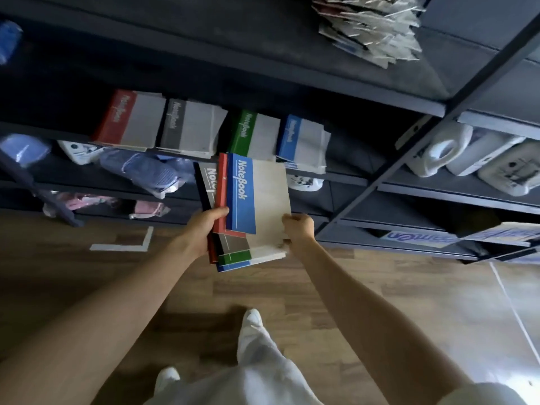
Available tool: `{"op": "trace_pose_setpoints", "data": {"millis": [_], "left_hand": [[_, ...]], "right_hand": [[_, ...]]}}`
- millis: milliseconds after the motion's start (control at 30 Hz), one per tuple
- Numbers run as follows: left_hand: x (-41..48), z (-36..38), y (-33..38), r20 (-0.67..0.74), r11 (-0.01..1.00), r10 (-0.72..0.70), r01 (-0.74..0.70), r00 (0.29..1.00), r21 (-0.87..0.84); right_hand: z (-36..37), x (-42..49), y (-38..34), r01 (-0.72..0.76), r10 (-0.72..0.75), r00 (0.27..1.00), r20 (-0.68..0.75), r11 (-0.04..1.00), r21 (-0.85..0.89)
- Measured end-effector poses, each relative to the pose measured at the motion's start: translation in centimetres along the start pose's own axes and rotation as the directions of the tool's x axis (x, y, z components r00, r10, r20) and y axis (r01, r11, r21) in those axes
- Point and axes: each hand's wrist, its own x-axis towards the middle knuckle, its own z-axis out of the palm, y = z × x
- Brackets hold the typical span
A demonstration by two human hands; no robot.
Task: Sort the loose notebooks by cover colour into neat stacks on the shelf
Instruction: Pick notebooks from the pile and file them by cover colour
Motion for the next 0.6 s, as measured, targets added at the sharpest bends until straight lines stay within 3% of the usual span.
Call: {"op": "trace_pose_setpoints", "data": {"millis": [100,200,433,600], "left_hand": [[2.2,4.8,-0.2,-0.027,1.000,-0.005,0.006,1.000,0.022],[4.2,8.5,-0.3,-0.023,1.000,-0.008,0.008,1.000,0.000],[7.3,11.3,1.6,-0.085,0.999,-0.007,0.004,0.996,-0.040],[9.1,10.7,3.6,-0.118,0.999,0.014,-0.018,0.993,-0.037]], "right_hand": [[-3.5,3.5,-0.9,-0.059,0.063,0.993,0.100,0.997,-0.047],[-6.6,6.8,-1.9,-0.058,0.072,0.993,0.091,0.987,-0.151],[-10.1,12.3,-4.0,0.093,-0.077,0.996,0.055,0.885,-0.456],[-9.4,15.0,-6.0,0.118,-0.136,0.991,-0.007,0.883,-0.453]]}}
